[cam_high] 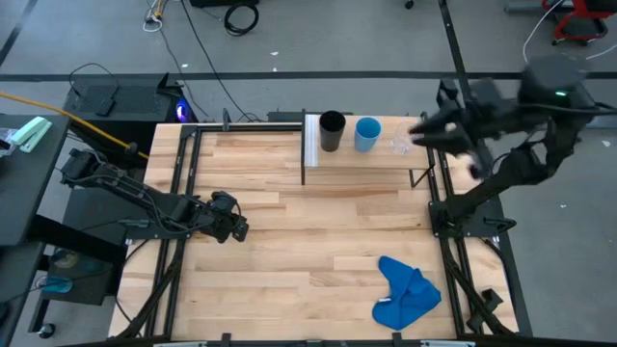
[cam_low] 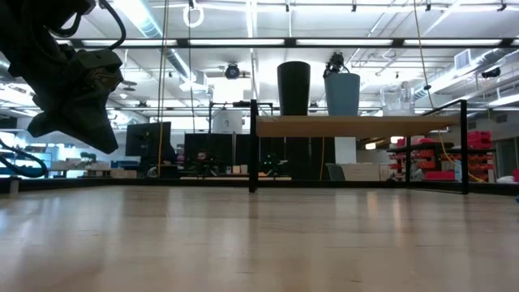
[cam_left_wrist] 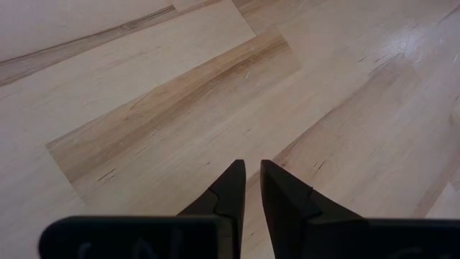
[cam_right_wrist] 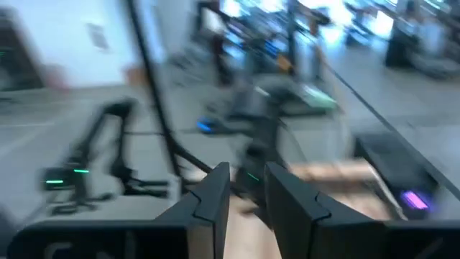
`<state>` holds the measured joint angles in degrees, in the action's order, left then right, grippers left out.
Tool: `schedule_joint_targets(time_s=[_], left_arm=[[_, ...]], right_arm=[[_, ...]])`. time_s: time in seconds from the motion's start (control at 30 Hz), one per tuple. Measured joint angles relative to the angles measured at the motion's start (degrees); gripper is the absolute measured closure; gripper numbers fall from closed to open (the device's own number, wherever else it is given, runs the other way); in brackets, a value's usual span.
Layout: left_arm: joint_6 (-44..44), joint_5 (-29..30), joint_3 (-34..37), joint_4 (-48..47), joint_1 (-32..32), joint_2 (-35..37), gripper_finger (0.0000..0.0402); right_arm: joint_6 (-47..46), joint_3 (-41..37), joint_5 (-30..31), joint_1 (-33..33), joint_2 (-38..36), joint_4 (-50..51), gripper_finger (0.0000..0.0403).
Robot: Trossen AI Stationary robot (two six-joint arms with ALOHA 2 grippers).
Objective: Stack small to large cups/mugs on shelf
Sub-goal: Return to Home Position
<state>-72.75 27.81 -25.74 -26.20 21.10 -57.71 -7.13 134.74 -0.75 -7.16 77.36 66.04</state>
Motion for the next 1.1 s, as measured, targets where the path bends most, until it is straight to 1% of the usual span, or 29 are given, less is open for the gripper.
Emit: schedule_joint_targets(time_s=[0.1,0.2,0.3,0.4,0.5,0.57,0.63,0.67,0.73,0.8,0.83,0.97,1.1], left_arm=[[0.0,0.0,0.0,0.0,0.0,0.0,0.0349],[0.0,0.0,0.0,0.0,0.0,0.0,0.0344],[0.0,0.0,0.0,0.0,0.0,0.0,0.0341],[0.0,0.0,0.0,0.0,0.0,0.0,0.034],[0.0,0.0,0.0,0.0,0.0,0.0,0.0343],[0.0,0.0,0.0,0.0,0.0,0.0,0.0346],[0.0,0.0,0.0,0.0,0.0,0.0,0.0348],[0.0,0.0,0.0,0.0,0.0,0.0,0.0349],[0.0,0.0,0.0,0.0,0.0,0.0,0.0348],[0.0,0.0,0.0,0.0,0.0,0.0,0.0346],[0.0,0.0,0.0,0.0,0.0,0.0,0.0344],[0.0,0.0,0.0,0.0,0.0,0.0,0.034],[0.0,0.0,0.0,0.0,0.0,0.0,0.0342]], right_arm=[[2.0,0.0,0.3,-6.6,-0.2,-4.5,0.0307],[4.0,-0.1,0.5,-10.8,0.8,-5.3,0.0307],[4.0,-2.2,0.7,-14.7,2.6,-6.7,0.0307],[4.6,-7.0,-0.4,-18.2,4.2,-13.0,0.0307],[5.4,-13.6,-5.2,-20.3,4.6,-21.2,0.0307],[3.6,-18.3,-7.3,-20.5,3.5,-25.8,0.0307],[1.2,-23.4,-6.5,-20.4,1.2,-27.6,0.0307],[0.5,-26.0,-4.5,-20.4,-0.4,-28.0,0.0307],[-1.6,-31.8,1.8,-20.4,-4.6,-29.5,0.0307],[-3.0,-38.2,7.1,-20.3,-9.9,-34.9,0.0307],[-3.1,-42.0,8.2,-20.3,-13.1,-38.6,0.0307],[-3.0,-58.5,8.3,-20.4,-24.5,-56.2,0.0307],[-5.8,-73.8,8.7,-20.2,-33.7,-67.8,0.0307]])
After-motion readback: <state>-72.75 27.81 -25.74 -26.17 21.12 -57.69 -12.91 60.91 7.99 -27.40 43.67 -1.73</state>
